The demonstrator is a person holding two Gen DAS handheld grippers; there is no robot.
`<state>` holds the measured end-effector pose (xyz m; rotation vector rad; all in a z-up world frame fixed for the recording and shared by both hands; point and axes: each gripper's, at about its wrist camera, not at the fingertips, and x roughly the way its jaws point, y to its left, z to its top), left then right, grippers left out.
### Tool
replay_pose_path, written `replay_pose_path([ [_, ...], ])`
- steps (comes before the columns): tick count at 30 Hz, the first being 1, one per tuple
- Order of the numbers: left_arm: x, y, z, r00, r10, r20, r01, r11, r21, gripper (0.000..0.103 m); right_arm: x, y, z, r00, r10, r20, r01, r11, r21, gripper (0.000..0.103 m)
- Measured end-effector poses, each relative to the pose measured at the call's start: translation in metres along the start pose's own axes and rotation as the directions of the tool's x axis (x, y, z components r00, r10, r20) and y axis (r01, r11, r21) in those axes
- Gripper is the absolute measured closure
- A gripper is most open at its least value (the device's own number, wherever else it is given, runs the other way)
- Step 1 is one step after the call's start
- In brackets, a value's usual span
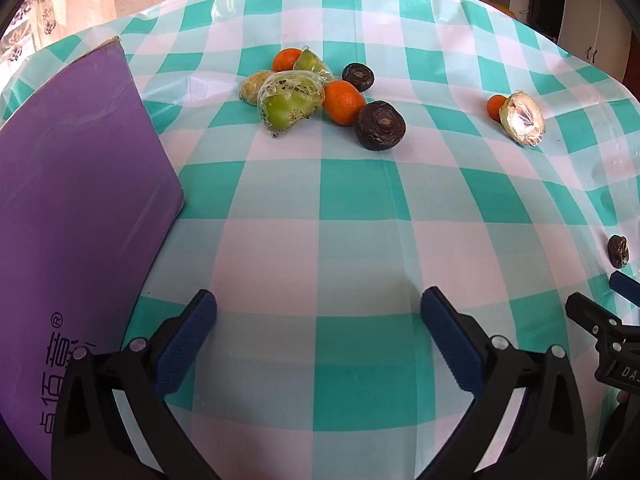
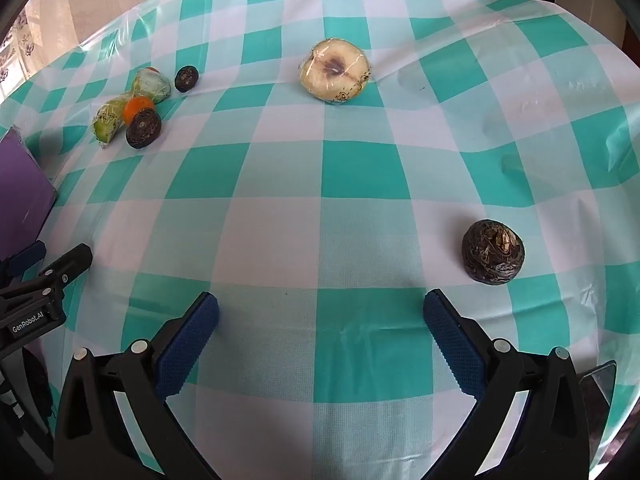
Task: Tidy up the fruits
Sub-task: 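Reach the right gripper to the dark round fruit and close on it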
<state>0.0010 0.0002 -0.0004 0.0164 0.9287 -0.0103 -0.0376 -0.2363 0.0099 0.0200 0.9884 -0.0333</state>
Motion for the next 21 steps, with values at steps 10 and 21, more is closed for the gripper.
replay_pose_path([
  [10,0.0,0.0,0.0,1.0,0.0,0.0,0.0,1.0,0.0,0.001,-0.007,-0.02,-0.014,1.0,-0.014,-0.014,0.014,1.0,0.019,0.004],
  [21,0.0,0.0,0.0,1.0,0.0,0.0,0.0,1.0,0.0,0.001,-0.009,-0.055,0.001,0.991,0.124,0.044,-0.128,0.987,0.095,0.004],
])
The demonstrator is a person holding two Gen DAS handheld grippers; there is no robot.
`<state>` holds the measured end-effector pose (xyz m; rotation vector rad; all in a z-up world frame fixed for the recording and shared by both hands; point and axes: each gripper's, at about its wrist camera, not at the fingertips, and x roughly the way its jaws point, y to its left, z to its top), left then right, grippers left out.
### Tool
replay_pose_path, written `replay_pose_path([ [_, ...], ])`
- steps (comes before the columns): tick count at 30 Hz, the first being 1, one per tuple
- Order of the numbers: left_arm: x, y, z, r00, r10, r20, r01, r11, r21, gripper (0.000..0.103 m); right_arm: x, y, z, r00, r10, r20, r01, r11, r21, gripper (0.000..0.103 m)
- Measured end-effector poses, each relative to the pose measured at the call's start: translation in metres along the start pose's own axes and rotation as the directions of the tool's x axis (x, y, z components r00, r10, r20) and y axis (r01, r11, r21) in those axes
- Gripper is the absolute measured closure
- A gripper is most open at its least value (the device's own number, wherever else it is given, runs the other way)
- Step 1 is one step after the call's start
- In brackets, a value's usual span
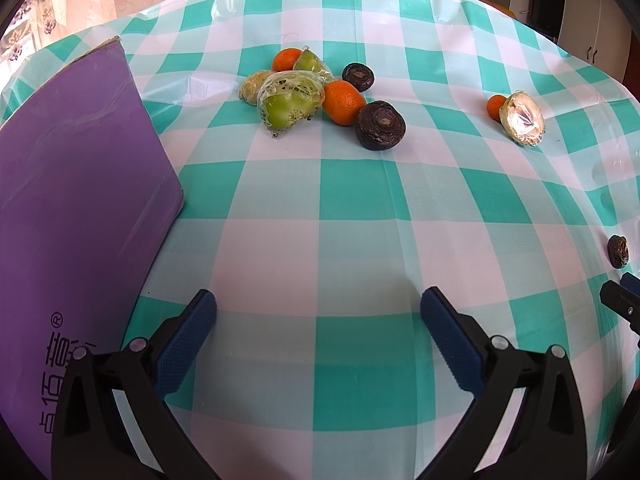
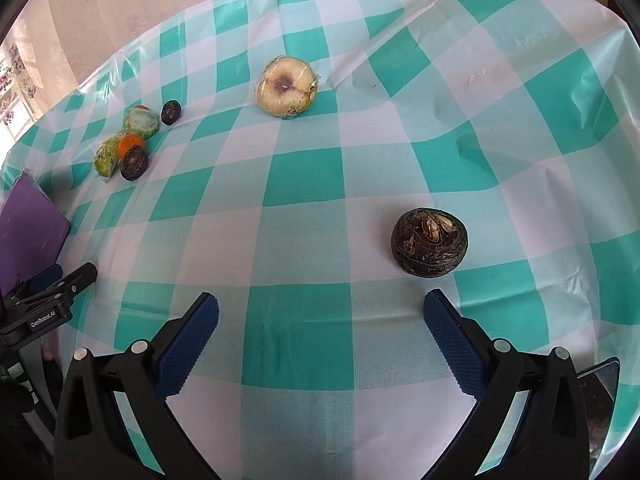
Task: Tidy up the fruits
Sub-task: 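Reach the right gripper to the dark round fruit and close on it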
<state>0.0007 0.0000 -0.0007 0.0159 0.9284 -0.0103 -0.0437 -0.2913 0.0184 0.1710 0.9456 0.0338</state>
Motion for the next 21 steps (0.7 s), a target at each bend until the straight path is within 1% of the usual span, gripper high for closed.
replay_pose_path([
  [3,0.0,0.0,0.0,1.0,0.0,0.0,0.0,1.0,0.0,0.001,0.001,-0.019,0.008,0.995,0.102,0.019,-0.103,0.991,0.085,0.004],
  [5,0.0,0.0,0.0,1.0,0.0,0.0,0.0,1.0,0.0,0.001,0.003,-0.028,0.013,0.99,0.138,0.032,-0.141,0.983,0.12,0.004],
  [6,0.0,0.0,0.0,1.0,0.0,0.0,0.0,1.0,0.0,0.001,0.005,-0.028,0.016,0.99,0.135,0.036,-0.138,0.983,0.117,0.004],
  [7,0.0,0.0,0.0,1.0,0.0,0.0,0.0,1.0,0.0,0.001,0.006,-0.028,0.019,0.992,0.121,0.036,-0.124,0.986,0.11,0.004],
  [9,0.0,0.0,0.0,1.0,0.0,0.0,0.0,1.0,0.0,0.001,0.007,-0.03,0.023,0.996,0.073,0.051,-0.078,0.99,0.117,0.008],
  [11,0.0,0.0,0.0,1.0,0.0,0.0,0.0,1.0,0.0,0.001,0.007,-0.035,0.026,0.997,0.051,0.062,-0.06,0.988,0.14,0.017],
  [12,0.0,0.0,0.0,1.0,0.0,0.0,0.0,1.0,0.0,0.001,0.006,-0.037,0.027,0.997,0.04,0.065,-0.049,0.988,0.144,0.018],
  [13,0.0,0.0,0.0,1.0,0.0,0.0,0.0,1.0,0.0,0.001,0.004,-0.037,0.026,0.997,0.006,0.071,-0.016,0.99,0.141,0.02],
  [14,0.0,0.0,0.0,1.0,0.0,0.0,0.0,1.0,0.0,0.001,0.003,-0.038,0.025,0.996,-0.042,0.082,0.03,0.99,0.138,0.02],
  [15,0.0,0.0,0.0,1.0,0.0,0.0,0.0,1.0,0.0,0.001,0.002,-0.042,0.025,0.991,-0.065,0.116,0.049,0.99,0.133,0.02],
  [17,0.0,0.0,0.0,1.0,0.001,0.0,-0.001,1.0,0.0,0.001,0.003,-0.045,0.028,0.99,-0.07,0.123,0.053,0.989,0.135,0.022],
  [18,0.0,0.0,0.0,1.0,0.0,0.0,0.0,1.0,0.0,0.001,0.005,-0.044,0.03,0.989,-0.092,0.117,0.078,0.989,0.126,0.023],
  [19,0.0,0.0,0.0,1.0,0.0,0.0,0.0,1.0,0.0,0.001,0.008,-0.043,0.032,0.986,-0.117,0.116,0.104,0.988,0.116,0.026],
  [20,0.0,0.0,0.0,1.0,0.0,0.0,0.0,1.0,0.0,0.001,0.012,-0.04,0.034,0.984,-0.147,0.1,0.136,0.985,0.106,0.031],
  [21,0.0,0.0,0.0,1.0,-0.001,0.0,0.001,1.0,-0.001,0.001,0.015,-0.037,0.036,0.978,-0.189,0.087,0.181,0.979,0.092,0.034],
])
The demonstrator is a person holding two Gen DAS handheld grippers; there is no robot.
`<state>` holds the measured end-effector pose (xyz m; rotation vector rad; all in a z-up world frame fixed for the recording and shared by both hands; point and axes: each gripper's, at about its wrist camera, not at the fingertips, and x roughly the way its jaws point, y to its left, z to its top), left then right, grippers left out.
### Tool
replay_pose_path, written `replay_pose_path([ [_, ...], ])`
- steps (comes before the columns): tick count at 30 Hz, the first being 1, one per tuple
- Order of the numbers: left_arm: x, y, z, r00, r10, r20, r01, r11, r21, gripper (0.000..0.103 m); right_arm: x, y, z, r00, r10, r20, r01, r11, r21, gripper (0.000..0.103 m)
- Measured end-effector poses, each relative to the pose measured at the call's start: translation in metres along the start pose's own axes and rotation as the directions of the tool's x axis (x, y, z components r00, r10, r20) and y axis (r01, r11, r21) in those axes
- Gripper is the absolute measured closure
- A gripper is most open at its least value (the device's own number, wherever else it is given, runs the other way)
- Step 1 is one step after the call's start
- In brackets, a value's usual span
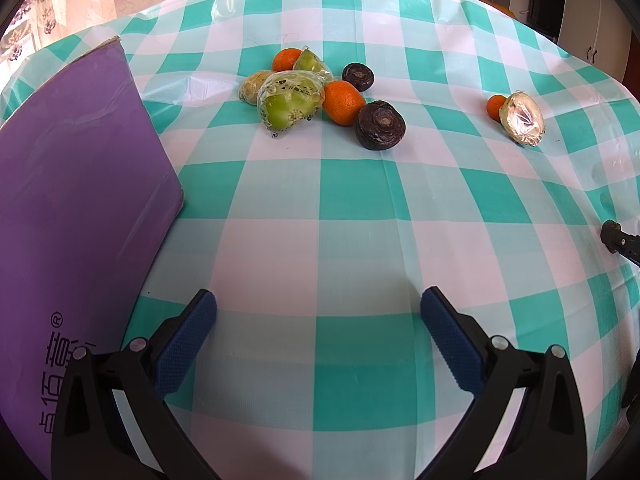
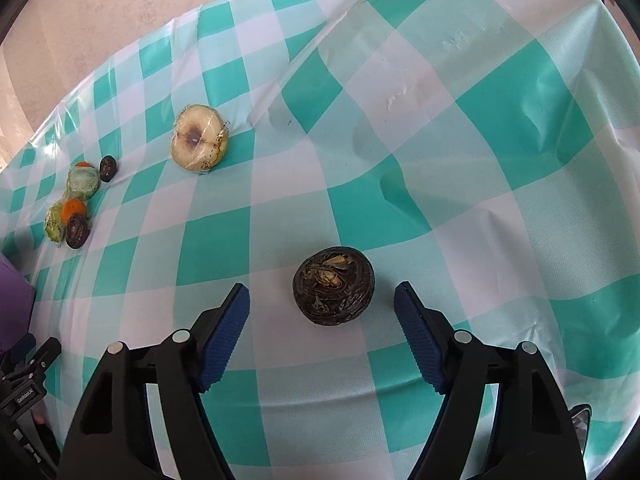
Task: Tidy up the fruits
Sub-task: 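Reach the right gripper to the dark round fruit and close on it, then carry the dark fruit with the right gripper into the purple-rimmed box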
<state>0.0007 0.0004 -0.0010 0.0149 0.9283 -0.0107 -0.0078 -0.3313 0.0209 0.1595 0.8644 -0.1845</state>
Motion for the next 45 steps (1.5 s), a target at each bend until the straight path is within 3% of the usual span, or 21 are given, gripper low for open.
replay_pose_path([
  [2,0.0,-0.001,0.0,1.0,0.0,0.0,0.0,1.0,0.002,0.001,0.005,0.008,-0.001,0.996,-0.083,-0.013,0.082,0.996,-0.043,0.041],
  [6,0.002,-0.003,0.006,1.0,-0.004,-0.028,0.004,1.0,0.009,0.001,0.0,0.018,-0.005,0.996,-0.084,0.009,0.084,0.993,-0.081,0.055],
  [7,0.005,-0.006,0.01,0.999,-0.01,-0.034,0.01,1.0,0.015,0.001,0.0,0.021,-0.006,0.997,-0.076,0.007,0.077,0.993,-0.092,0.063],
  [15,0.046,-0.034,0.068,0.999,-0.022,-0.041,0.023,1.0,0.021,0.003,-0.001,0.026,-0.007,0.999,-0.038,-0.012,0.037,0.994,-0.102,0.063],
  [21,0.072,-0.057,0.11,1.0,-0.028,-0.011,0.029,0.999,0.04,0.027,0.0,0.028,-0.006,0.999,-0.035,-0.019,0.033,0.994,-0.108,0.063],
  [23,0.071,-0.06,0.113,1.0,-0.019,0.009,0.019,0.999,0.045,0.054,0.0,0.027,-0.007,0.999,-0.03,-0.021,0.027,0.994,-0.103,0.063],
  [24,0.068,-0.061,0.111,1.0,-0.025,0.018,0.024,0.998,0.054,0.062,0.0,0.027,-0.006,0.999,-0.026,-0.022,0.023,0.994,-0.102,0.063],
  [28,0.046,-0.051,0.086,0.995,-0.096,0.031,0.096,0.995,0.019,0.062,0.0,0.025,-0.006,1.0,-0.014,-0.024,0.012,0.995,-0.098,0.063],
  [37,-0.023,0.004,-0.007,0.977,-0.187,0.103,0.195,0.978,-0.073,0.062,-0.001,0.027,-0.005,1.0,0.021,-0.017,-0.023,0.992,-0.124,0.063],
  [42,-0.03,0.026,-0.021,0.967,-0.23,0.111,0.245,0.958,-0.148,0.062,-0.009,0.043,-0.014,0.998,0.069,-0.009,-0.07,0.989,-0.133,0.063],
  [45,-0.033,0.024,-0.022,0.967,-0.222,0.122,0.238,0.962,-0.136,0.062,-0.015,0.066,-0.025,0.994,0.107,-0.018,-0.108,0.981,-0.159,0.063],
])
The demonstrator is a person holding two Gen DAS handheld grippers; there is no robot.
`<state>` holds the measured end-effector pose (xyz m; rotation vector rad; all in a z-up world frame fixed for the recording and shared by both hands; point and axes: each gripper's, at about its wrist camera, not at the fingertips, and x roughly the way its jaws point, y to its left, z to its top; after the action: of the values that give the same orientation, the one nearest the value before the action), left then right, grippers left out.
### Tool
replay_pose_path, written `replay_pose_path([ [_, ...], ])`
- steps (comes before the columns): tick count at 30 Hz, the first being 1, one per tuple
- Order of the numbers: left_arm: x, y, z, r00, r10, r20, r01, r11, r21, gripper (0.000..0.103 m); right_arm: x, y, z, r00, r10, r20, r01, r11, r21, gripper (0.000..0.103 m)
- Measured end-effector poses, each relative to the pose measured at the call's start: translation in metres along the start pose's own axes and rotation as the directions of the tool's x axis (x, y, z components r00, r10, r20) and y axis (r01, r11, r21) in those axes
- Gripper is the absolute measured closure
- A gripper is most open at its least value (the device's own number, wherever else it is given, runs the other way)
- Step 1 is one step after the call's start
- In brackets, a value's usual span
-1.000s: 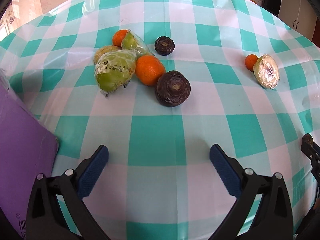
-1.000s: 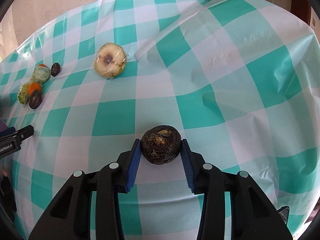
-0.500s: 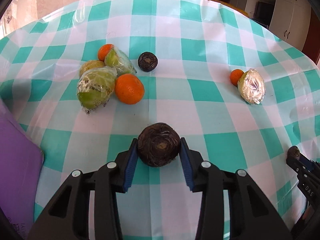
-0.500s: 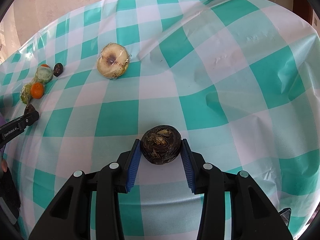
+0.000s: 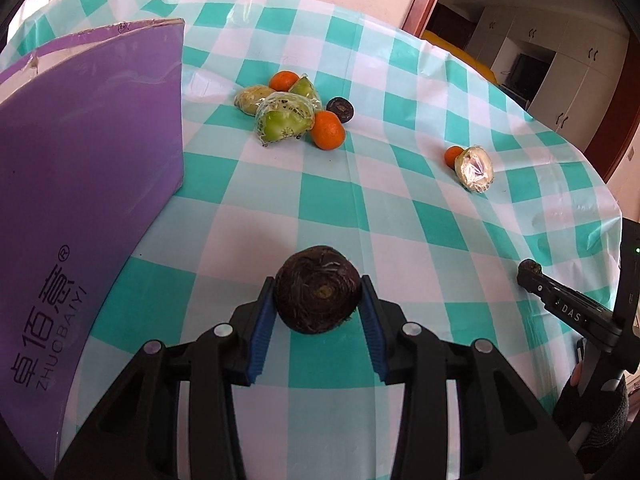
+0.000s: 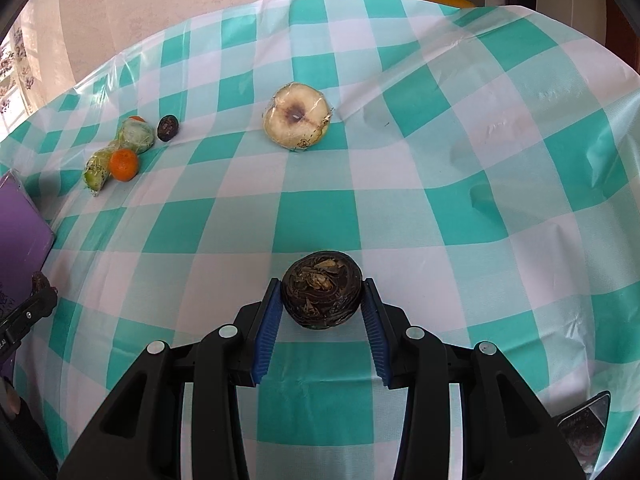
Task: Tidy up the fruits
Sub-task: 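Carry the dark fruit with the right gripper into the purple-rimmed box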
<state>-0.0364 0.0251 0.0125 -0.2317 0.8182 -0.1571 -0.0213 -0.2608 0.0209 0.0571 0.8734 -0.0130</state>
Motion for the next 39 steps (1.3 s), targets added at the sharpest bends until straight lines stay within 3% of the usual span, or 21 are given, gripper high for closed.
replay_pose_path([
  [5,-0.009,-0.007,-0.011,1.0,-0.001,0.006,0.001,0.999,0.045,0.062,-0.01,0.051,-0.013,1.0,0.014,0.01,-0.013,0.994,-0.107,0.063],
  [13,-0.024,-0.004,-0.024,1.0,0.001,0.012,-0.002,0.998,0.059,0.062,-0.014,0.091,-0.026,0.998,0.062,-0.03,-0.066,0.984,-0.164,0.063],
  [25,-0.07,-0.011,-0.038,0.982,0.048,0.18,-0.075,0.987,0.145,0.062,-0.026,0.13,-0.042,0.988,0.151,-0.034,-0.154,0.969,-0.191,0.063],
  [29,-0.108,-0.009,-0.035,0.957,0.057,0.285,-0.105,0.982,0.157,0.062,-0.035,0.137,-0.042,0.973,0.232,-0.012,-0.231,0.961,-0.153,0.063],
  [34,-0.165,-0.001,-0.035,0.903,0.071,0.423,-0.153,0.975,0.163,0.062,-0.052,0.153,-0.035,0.944,0.33,0.024,-0.324,0.936,-0.138,0.063],
  [39,-0.199,0.023,-0.027,0.875,0.115,0.47,-0.187,0.976,0.11,0.061,-0.084,0.176,-0.022,0.906,0.415,0.085,-0.396,0.901,-0.18,0.063],
])
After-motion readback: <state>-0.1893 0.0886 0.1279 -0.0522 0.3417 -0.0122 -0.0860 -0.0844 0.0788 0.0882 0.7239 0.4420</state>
